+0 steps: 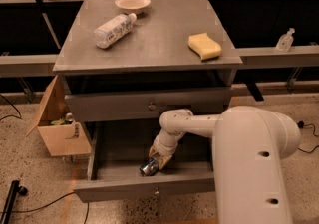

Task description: Pick redbull can from middle drawer and place on counter

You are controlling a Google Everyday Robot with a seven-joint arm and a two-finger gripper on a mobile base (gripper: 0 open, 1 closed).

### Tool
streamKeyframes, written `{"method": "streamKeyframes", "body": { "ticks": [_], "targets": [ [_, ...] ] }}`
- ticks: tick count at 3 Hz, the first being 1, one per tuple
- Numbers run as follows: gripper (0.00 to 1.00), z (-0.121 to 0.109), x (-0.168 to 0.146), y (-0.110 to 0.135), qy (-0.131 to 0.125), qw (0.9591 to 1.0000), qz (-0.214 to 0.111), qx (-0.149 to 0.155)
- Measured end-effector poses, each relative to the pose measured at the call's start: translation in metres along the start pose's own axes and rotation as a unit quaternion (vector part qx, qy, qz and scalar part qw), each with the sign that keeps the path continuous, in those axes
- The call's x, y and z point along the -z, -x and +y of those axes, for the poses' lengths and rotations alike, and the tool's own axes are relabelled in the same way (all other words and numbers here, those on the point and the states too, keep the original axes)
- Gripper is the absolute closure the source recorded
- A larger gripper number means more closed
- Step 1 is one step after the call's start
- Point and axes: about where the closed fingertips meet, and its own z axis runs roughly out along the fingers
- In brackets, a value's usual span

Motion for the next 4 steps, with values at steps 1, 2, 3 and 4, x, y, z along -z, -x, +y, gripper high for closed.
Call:
{"method": "streamKeyframes", "body": {
  "ticks": [1,2,3,4],
  "targets": [
    [0.79,0.001,-0.006,0.005,0.014,0.9999,-0.004,0.008],
    [0.99,0.001,0.008,0.0,0.002,0.9996,0.0,-0.029],
    [1.0,0.016,0.053,-0.012,-0.049,0.9937,0.023,-0.099],
    [1.0,0.049,0.122,-0.019,-0.127,0.9732,0.065,-0.18]
  ]
}}
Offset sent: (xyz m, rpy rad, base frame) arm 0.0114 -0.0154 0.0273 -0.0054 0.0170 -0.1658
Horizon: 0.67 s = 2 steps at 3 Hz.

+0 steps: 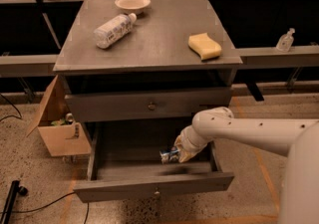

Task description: Pick redbull can from middle drawer and place on counter

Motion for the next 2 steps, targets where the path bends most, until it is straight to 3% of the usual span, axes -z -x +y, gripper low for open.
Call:
{"method": "streamKeyframes", "body": {
  "ticks": [1,2],
  "targets": [
    [1.0,0.019,0.075,-0.002,-0.072,0.993,0.014,-0.093],
    [1.0,0.029,0.144,0.017,-0.116,0.976,-0.014,-0.183]
  ]
}}
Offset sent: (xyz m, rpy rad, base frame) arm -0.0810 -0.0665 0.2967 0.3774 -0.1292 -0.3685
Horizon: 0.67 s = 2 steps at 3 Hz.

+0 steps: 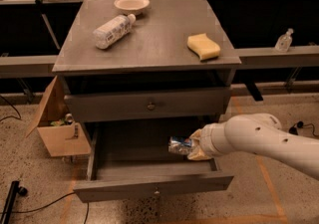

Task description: Pick redbull can from middle drawer and place on counter

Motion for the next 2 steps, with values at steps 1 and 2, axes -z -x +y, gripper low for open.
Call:
{"method": "streamKeyframes", "body": {
  "ticks": [1,2],
  "targets": [
    [1.0,-0.018,0.058,0.039,-0.002,0.9968,-0.07,-0.039],
    [1.0,-0.056,0.119,0.059,-0.011,0.993,-0.118,-0.003]
  ]
}}
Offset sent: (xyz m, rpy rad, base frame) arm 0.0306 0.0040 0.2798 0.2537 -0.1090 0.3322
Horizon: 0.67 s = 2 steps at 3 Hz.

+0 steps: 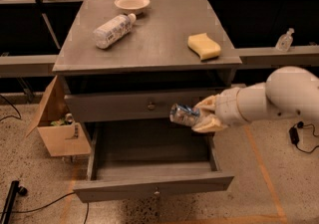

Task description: Pick redbull can from middle drawer and place on counter

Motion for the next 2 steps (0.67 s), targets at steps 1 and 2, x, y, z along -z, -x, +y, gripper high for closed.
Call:
{"method": "streamKeyframes", "body": {
  "ticks": [1,2],
  "targets": [
    [1.0,-0.0212,0.0263,0.0132,0.001,0.9996,-0.009,0.025],
    [1.0,-0.021,0.0259,0.0132,0.002,0.9997,-0.009,0.024]
  ]
}}
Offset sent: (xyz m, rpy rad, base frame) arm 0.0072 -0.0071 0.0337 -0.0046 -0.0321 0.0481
